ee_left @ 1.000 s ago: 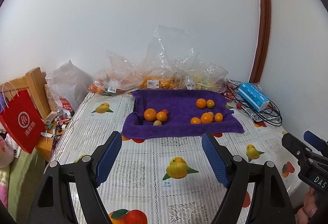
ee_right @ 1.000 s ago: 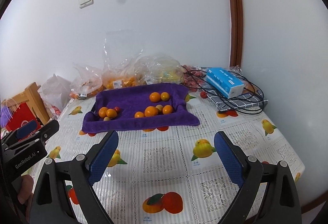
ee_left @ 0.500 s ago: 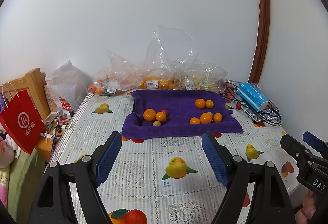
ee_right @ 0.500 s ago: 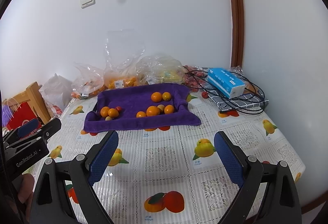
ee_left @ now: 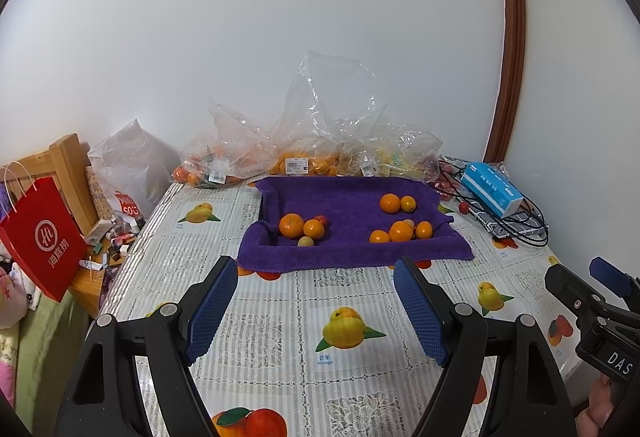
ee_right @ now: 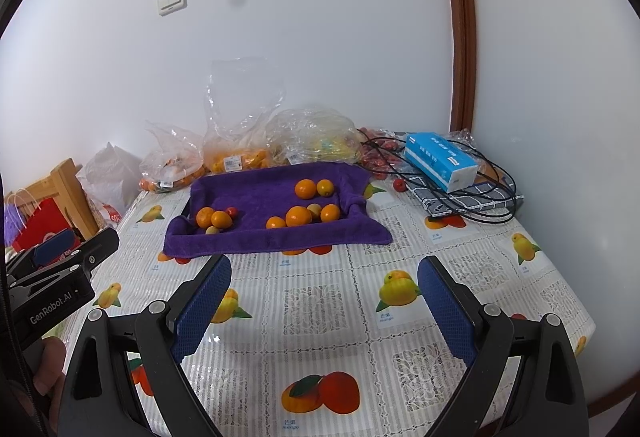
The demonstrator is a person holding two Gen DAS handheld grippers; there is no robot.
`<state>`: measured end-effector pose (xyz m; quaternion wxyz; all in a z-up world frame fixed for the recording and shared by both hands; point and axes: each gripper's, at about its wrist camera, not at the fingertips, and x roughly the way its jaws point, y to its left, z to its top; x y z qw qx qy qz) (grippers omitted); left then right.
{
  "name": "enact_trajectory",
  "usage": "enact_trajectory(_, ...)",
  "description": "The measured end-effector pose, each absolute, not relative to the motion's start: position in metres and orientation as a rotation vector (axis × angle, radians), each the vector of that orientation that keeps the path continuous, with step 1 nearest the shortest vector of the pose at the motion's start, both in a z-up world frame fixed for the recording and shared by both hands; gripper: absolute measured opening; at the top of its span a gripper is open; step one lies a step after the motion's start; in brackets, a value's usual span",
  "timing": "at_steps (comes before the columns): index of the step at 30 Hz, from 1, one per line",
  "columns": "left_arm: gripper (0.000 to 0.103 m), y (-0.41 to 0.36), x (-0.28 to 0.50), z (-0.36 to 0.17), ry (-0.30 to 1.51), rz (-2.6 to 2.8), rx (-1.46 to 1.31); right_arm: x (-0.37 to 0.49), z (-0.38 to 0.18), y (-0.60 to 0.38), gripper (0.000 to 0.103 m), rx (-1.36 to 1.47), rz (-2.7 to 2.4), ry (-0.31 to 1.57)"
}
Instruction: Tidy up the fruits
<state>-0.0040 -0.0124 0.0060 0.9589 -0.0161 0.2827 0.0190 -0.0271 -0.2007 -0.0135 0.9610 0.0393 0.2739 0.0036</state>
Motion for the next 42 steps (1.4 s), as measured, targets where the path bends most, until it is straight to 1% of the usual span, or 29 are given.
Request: enact_trajectory(42,0.079,-0.0142,-0.0019,0.0068,0.575,0.043,-0.038,-0.0282,-0.0115,-0.2008,0.094,0.069,0.021,0.55)
